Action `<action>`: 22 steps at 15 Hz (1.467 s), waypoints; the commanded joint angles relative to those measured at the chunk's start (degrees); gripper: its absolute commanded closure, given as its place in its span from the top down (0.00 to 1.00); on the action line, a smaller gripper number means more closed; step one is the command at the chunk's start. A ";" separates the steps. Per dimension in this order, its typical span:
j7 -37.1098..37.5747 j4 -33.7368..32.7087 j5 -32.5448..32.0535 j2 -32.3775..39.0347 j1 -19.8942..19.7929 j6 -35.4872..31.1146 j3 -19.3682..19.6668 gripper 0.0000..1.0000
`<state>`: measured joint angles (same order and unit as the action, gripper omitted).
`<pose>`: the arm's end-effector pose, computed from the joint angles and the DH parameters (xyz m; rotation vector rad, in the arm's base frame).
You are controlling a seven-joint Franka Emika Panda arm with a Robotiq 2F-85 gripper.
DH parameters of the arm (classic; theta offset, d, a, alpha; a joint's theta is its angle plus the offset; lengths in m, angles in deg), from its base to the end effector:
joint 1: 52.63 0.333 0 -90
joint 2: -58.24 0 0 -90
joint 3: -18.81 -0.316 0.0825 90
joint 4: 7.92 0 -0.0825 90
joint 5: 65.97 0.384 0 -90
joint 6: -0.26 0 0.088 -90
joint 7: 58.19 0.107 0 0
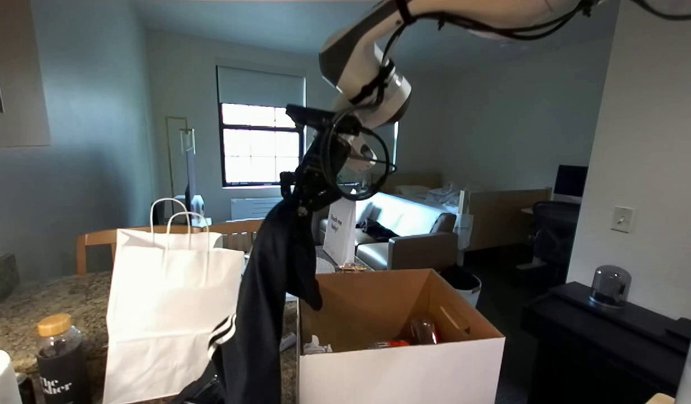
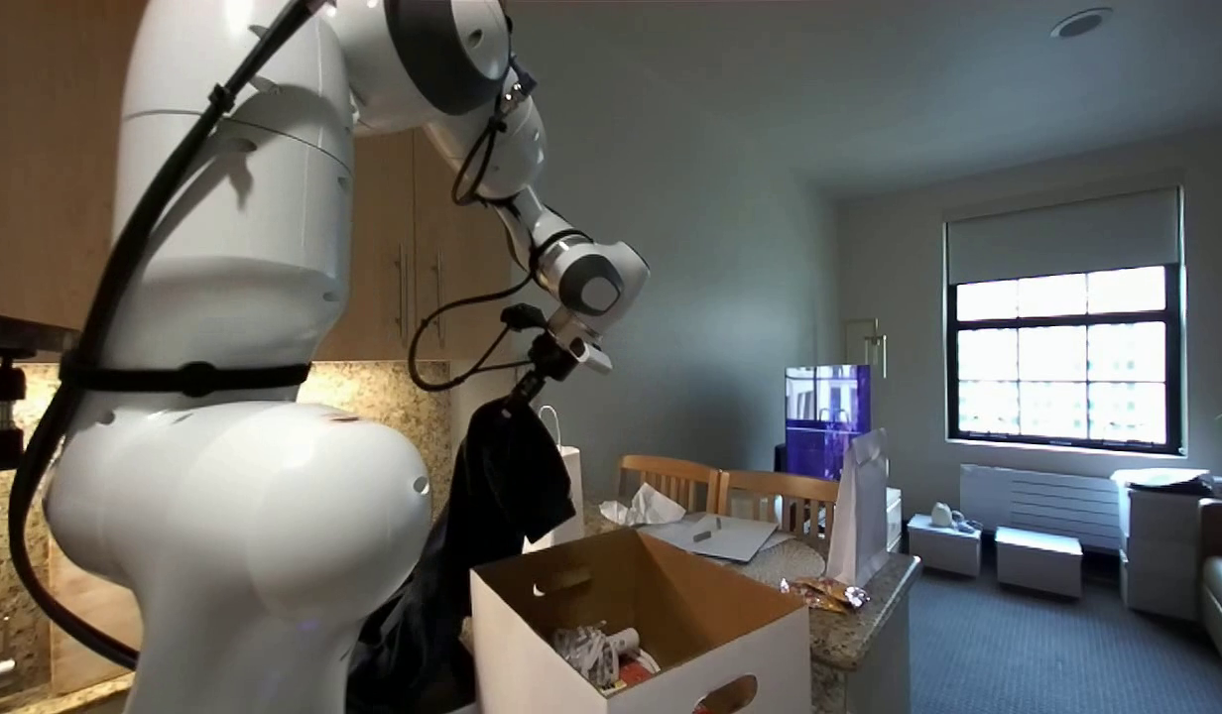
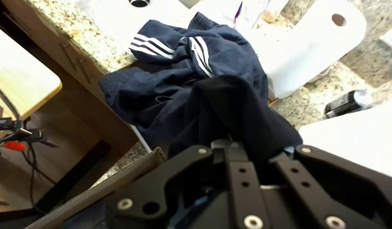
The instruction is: Take the jacket out of the white storage box
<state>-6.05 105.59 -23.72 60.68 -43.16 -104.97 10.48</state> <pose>0.5102 0.2196 0.4491 -2.3372 1.0865 0.7338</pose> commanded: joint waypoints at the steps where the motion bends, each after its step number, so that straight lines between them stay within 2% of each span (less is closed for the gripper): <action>1: -1.76 2.75 -0.21 -9.40 3.17 -0.94 -3.56 0.01; 5: -5.44 1.04 0.41 -10.38 7.37 0.11 -8.59 0.01; 7: -8.59 0.39 -1.31 -7.47 8.82 0.97 -10.51 0.01; 8: -8.71 0.12 -1.72 -5.35 9.04 -0.99 -11.13 0.01; 10: -7.97 -1.74 0.67 -0.36 9.30 1.25 -11.18 0.01; 11: -7.41 -1.98 -0.44 1.38 9.61 0.61 -11.45 0.01; 12: -6.98 -2.35 -0.90 3.18 9.94 0.14 -11.56 0.30; 14: -8.71 -3.84 -0.67 6.34 10.06 2.50 -11.19 0.35; 18: -7.40 -5.90 0.87 11.09 10.00 7.56 -10.51 0.61; 22: -5.47 -6.79 -2.30 14.78 11.70 11.68 -9.98 0.87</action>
<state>-13.53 100.60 -24.57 73.01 -32.92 -96.58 -0.31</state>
